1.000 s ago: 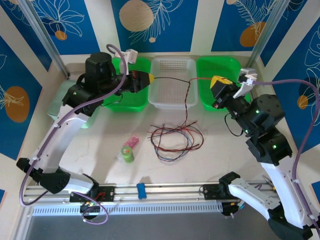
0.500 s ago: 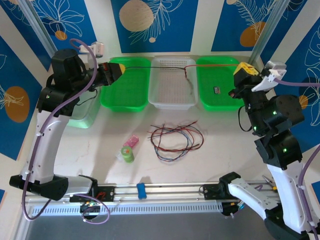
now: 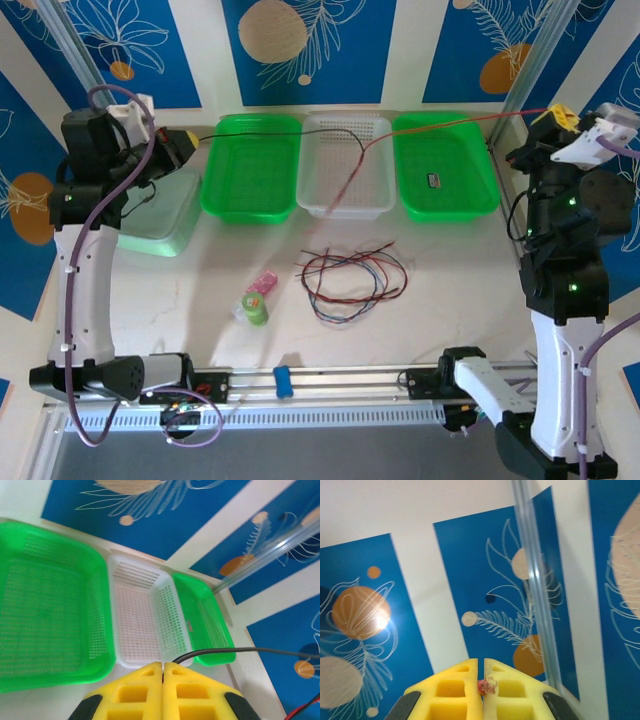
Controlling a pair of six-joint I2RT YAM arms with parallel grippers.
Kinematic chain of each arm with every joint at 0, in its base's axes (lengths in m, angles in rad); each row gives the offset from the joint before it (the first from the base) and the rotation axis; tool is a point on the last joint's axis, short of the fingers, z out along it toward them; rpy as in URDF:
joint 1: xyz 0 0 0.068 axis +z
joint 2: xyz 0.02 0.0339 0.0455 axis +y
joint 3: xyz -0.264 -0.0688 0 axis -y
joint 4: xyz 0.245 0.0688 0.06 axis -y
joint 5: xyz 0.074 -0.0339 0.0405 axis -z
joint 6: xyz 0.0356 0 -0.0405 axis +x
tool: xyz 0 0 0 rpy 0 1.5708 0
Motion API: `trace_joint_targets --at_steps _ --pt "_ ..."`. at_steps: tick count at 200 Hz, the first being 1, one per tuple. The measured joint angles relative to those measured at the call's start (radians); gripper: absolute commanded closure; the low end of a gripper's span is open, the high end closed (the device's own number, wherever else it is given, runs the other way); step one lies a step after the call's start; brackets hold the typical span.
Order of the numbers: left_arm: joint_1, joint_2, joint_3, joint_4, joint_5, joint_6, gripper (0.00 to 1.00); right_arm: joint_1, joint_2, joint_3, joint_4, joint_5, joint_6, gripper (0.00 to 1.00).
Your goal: Untangle the cables
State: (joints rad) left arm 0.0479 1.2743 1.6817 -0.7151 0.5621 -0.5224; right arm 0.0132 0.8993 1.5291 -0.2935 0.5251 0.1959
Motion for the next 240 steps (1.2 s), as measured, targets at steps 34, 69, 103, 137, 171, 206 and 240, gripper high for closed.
trace_joint_targets --at_steps 34,69,103,137,171,206,240 --pt "0.075 -0.004 -0.036 0.005 0.022 -0.024 1.00 -0.134 0.023 0.020 -0.014 -0.055 0.049 1.00" --pt "0.144 -0.033 -0.038 0.037 0.030 -0.050 1.00 -0.179 0.043 0.022 -0.014 -0.082 0.075 1.00" --pt "0.236 -0.106 -0.098 0.104 0.025 -0.100 1.00 -0.203 0.062 0.024 -0.018 -0.069 0.082 1.00" --pt "0.273 -0.205 -0.217 0.209 -0.023 -0.177 1.00 -0.231 0.075 0.027 -0.007 -0.014 0.085 1.00" --pt "0.281 -0.267 -0.292 0.297 -0.099 -0.241 1.00 -0.298 0.087 0.027 -0.006 0.041 0.124 1.00" --pt "0.291 -0.299 -0.317 0.350 -0.194 -0.266 1.00 -0.369 0.084 0.018 0.008 0.087 0.169 1.00" --pt "0.295 -0.364 -0.407 0.436 -0.308 -0.304 1.00 -0.398 0.083 0.009 0.008 0.091 0.214 1.00"
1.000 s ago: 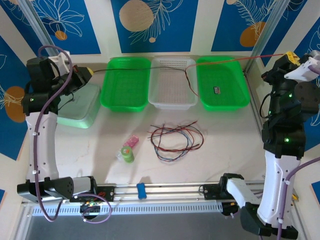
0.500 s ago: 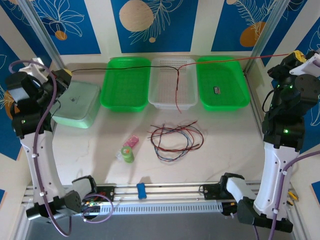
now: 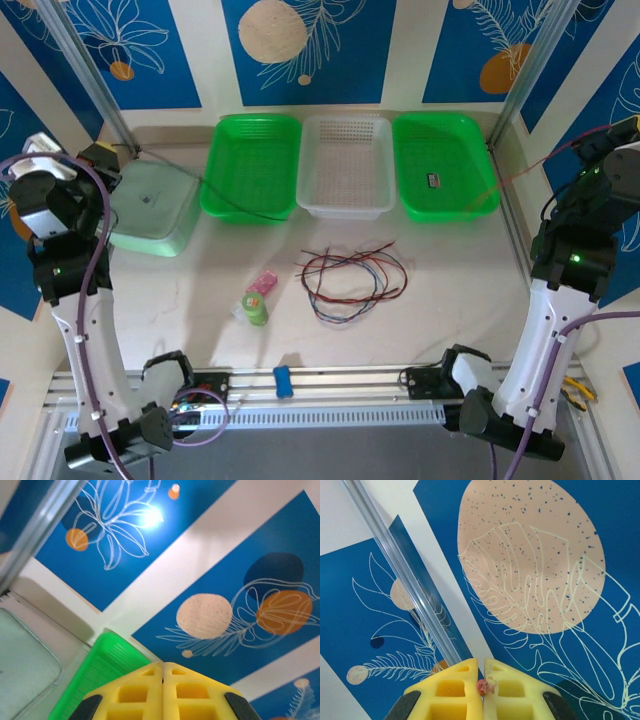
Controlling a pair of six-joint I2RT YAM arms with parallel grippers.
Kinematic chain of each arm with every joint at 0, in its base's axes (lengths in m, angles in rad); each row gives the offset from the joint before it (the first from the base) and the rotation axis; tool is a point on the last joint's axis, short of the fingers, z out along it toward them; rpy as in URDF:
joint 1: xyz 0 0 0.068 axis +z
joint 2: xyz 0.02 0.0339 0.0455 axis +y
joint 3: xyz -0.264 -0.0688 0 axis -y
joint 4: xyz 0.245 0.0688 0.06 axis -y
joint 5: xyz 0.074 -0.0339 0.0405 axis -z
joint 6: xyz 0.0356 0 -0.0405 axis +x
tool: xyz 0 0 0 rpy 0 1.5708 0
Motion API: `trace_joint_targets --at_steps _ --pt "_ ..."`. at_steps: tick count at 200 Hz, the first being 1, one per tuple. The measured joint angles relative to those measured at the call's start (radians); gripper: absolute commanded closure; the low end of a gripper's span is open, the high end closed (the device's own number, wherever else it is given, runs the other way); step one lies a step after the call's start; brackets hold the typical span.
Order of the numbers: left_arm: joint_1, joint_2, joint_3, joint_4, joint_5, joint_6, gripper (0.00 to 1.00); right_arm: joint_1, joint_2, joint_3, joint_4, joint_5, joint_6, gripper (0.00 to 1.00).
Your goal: Untangle the cables
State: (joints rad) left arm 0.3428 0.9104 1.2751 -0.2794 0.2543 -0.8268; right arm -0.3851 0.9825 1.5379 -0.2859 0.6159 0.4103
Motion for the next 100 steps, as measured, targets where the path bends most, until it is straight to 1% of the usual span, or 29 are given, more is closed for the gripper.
trace_joint_targets --at_steps 23,57,80,100 --pt "0.000 0.015 -0.003 0.036 0.013 -0.035 1.00 -0.002 -0.008 -0.003 -0.006 -0.043 0.030 1.00" --pt "-0.003 0.096 0.034 0.128 0.118 -0.094 1.00 -0.002 -0.021 -0.003 -0.014 -0.134 0.060 1.00" --pt "-0.008 0.149 0.097 0.148 0.165 -0.119 1.00 -0.002 -0.024 -0.001 -0.019 -0.183 0.067 1.00" --pt "-0.023 0.198 0.187 0.190 0.176 -0.147 1.00 -0.001 -0.021 0.010 -0.026 -0.212 0.070 1.00"
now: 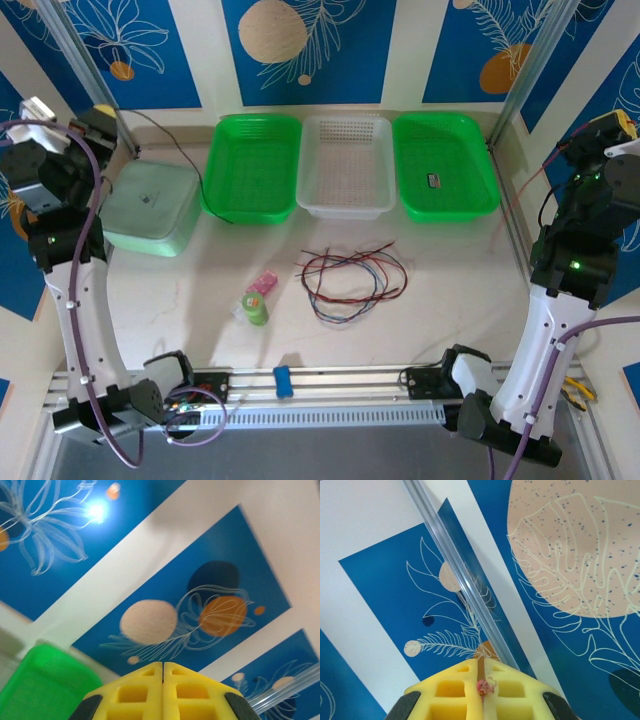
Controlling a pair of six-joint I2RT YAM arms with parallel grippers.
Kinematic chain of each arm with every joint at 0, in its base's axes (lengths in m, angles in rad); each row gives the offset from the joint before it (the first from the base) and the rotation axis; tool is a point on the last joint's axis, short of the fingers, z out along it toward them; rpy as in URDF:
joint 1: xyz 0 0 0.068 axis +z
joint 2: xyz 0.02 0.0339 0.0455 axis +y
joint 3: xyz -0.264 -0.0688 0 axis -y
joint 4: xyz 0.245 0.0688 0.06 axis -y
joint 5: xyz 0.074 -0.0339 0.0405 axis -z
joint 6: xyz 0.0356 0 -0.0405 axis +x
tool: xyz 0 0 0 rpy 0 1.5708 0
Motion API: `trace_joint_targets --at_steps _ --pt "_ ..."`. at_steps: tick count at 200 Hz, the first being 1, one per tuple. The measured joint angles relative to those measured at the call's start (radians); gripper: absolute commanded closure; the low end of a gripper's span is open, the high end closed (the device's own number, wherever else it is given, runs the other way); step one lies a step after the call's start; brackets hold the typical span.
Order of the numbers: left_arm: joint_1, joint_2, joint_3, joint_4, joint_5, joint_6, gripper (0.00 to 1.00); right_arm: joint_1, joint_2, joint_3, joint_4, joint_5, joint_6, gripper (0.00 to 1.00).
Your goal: Untangle the cables
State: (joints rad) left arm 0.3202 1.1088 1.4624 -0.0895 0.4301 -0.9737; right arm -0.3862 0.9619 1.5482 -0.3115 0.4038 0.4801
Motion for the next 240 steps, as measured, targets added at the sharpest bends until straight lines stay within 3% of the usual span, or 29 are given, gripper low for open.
trace_joint_targets --at_steps 59,90,150,240 --pt "-0.126 0.293 0.496 0.049 -0.004 0.007 1.00 0.001 0.024 0.078 -0.021 -0.088 0.062 1.00" --pt "-0.183 0.392 0.595 0.039 -0.013 0.047 1.00 0.010 0.033 0.111 -0.038 -0.133 0.083 1.00" --pt "-0.347 0.529 0.541 -0.039 -0.102 0.265 1.00 0.049 0.077 0.224 -0.090 -0.203 0.093 1.00" --pt "-0.408 0.756 0.328 -0.184 -0.242 0.426 1.00 0.109 0.145 0.424 -0.137 -0.229 0.060 1.00"
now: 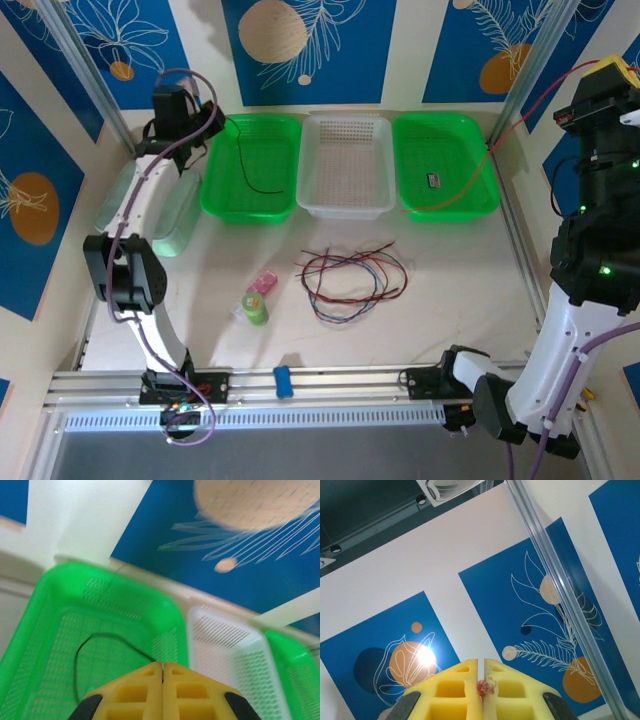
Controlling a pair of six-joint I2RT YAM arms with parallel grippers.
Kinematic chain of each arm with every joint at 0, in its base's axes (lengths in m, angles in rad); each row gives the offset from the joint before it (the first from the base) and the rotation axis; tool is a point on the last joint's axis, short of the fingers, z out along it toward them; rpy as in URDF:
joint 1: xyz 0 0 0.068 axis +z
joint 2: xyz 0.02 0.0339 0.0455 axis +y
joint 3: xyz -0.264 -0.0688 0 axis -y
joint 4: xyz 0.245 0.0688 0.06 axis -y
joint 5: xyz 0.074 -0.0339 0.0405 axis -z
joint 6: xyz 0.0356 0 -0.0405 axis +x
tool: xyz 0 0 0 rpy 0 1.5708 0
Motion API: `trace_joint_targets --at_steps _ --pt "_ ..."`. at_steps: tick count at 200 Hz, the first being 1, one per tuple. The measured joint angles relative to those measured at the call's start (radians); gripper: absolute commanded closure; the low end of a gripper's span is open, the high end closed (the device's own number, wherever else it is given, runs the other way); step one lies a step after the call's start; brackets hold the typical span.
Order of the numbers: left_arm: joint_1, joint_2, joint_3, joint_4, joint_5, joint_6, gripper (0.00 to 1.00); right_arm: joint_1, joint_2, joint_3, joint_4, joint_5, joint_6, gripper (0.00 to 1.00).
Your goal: Untangle the cables
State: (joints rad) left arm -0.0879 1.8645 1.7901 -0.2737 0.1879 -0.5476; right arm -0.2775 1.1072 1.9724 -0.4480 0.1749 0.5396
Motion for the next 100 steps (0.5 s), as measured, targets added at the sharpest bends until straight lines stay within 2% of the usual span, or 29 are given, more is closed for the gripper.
trace_joint_targets --at_steps 59,65,76,81,90,100 --pt "-0.068 0.197 0.021 -0.133 -0.013 0.053 1.00 0.035 0.117 0.035 0.024 -0.043 0.011 1.00" --pt "-0.072 0.214 0.023 -0.143 -0.013 0.053 0.88 0.041 0.133 0.035 0.025 -0.045 0.011 1.00" --pt "-0.081 0.243 0.026 -0.165 -0.013 0.060 0.58 0.052 0.163 0.035 0.028 -0.045 0.011 1.00" --pt "-0.084 0.255 0.029 -0.178 -0.012 0.062 0.47 0.056 0.176 0.035 0.029 -0.045 0.011 1.00" --pt "-0.088 0.276 0.040 -0.201 -0.013 0.060 0.38 0.063 0.196 0.035 0.032 -0.045 0.010 1.00" --pt "-0.092 0.291 0.054 -0.223 -0.014 0.061 0.32 0.067 0.214 0.035 0.033 -0.045 0.010 1.00"
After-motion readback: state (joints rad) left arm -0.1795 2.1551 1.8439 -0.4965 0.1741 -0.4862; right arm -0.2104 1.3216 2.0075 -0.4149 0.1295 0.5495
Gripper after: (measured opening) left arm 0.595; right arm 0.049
